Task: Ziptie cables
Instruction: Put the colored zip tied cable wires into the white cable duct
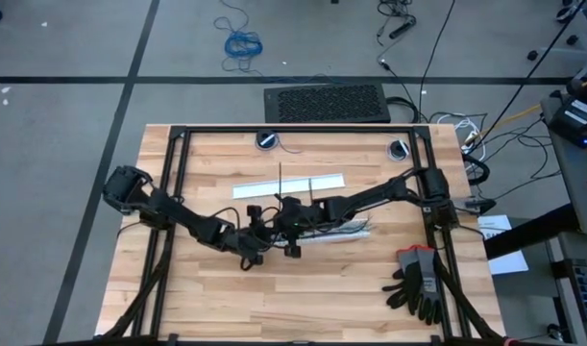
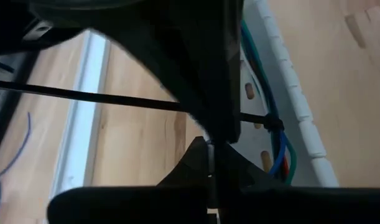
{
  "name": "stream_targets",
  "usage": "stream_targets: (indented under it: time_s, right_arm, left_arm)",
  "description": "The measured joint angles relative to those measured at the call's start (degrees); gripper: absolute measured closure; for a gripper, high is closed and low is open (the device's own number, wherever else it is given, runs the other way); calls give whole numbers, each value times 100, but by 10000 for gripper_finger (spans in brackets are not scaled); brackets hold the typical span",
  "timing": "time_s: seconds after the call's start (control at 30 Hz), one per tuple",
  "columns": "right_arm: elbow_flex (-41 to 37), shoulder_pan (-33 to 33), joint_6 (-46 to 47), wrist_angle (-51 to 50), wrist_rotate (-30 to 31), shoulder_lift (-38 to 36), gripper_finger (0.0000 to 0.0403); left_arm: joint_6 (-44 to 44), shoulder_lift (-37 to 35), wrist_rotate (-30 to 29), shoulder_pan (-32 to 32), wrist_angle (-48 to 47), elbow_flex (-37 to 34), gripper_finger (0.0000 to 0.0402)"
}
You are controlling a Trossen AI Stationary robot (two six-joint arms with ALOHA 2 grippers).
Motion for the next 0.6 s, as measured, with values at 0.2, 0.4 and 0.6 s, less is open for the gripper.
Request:
stream_targets:
  time_s: [0.2,0.4,0.6]
  right_arm:
    - [0,0,-158,-24,125,-144,403]
    - [2,4,-282,-261,390,-197,403]
    - [2,-7,-446,-417,459,-183,403]
  left_arm:
    - [28,212,-322,-209,62,24,397]
    - [455,218,-357,-308,102,17,397]
    - [696,220,-353,-322,108,17,397]
